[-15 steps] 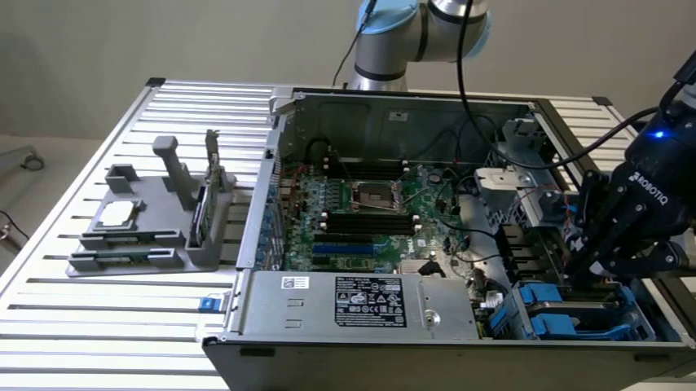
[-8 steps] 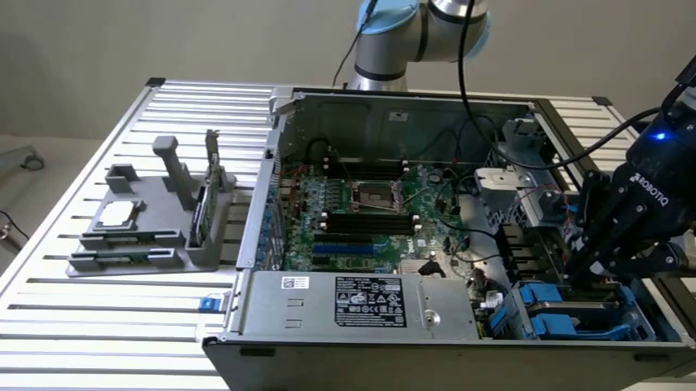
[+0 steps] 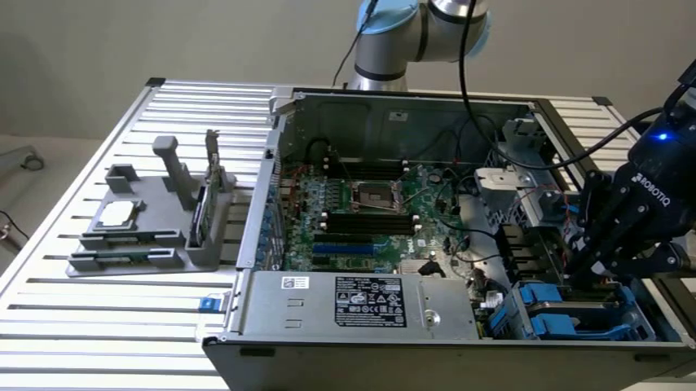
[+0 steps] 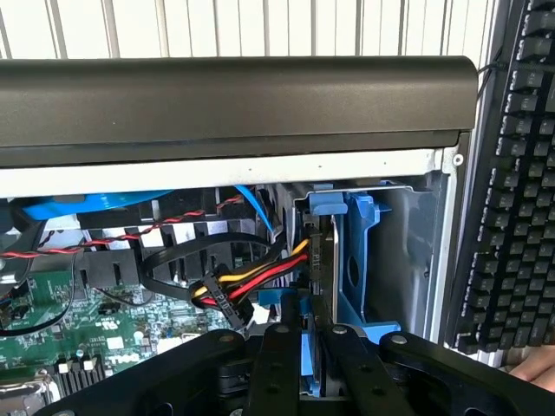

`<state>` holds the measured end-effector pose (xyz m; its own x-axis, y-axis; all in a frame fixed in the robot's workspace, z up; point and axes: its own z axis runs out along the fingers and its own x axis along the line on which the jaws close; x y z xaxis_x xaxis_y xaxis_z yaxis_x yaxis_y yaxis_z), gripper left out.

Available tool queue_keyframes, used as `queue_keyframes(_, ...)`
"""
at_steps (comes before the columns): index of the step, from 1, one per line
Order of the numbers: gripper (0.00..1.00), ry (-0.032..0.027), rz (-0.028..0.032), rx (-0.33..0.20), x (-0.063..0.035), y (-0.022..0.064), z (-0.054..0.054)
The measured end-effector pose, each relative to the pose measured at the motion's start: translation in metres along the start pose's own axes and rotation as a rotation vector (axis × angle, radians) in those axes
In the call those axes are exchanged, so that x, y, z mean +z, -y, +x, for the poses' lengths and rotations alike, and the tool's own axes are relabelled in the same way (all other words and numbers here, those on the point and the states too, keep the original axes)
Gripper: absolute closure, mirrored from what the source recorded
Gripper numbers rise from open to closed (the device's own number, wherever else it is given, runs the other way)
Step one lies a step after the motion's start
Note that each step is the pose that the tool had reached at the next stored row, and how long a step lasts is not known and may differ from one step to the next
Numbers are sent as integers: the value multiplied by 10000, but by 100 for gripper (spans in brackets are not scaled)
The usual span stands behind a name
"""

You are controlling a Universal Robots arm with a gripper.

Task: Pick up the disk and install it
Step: 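Insert the second disk wire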

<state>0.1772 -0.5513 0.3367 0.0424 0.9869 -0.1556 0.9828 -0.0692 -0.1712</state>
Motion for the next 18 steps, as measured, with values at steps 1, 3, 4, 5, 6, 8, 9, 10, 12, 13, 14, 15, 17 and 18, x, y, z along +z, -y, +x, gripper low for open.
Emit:
queue_keyframes(1,84,0,4,0,0,-1,-1)
queue_keyframes(3,84,1,9,-1,0,-2,-3)
queue_keyframes(4,84,1,15,-2,0,-3,-5)
queue_keyframes(5,84,1,21,-3,1,-4,-7)
queue_keyframes(6,84,2,26,-4,1,-4,-9)
queue_keyframes(8,84,3,39,-5,2,-5,-15)
queue_keyframes(9,84,3,47,-7,2,-5,-17)
queue_keyframes(10,84,4,58,-9,2,-5,-19)
queue_keyframes(12,84,5,83,-13,2,-6,-19)
queue_keyframes(13,84,6,91,-13,1,-5,-20)
queue_keyframes(14,84,7,97,-14,-1,-5,-21)
queue_keyframes(15,84,6,104,-15,-1,-5,-21)
queue_keyframes(17,84,6,120,-18,-5,-5,-22)
queue_keyframes(18,84,7,132,-20,-7,-6,-22)
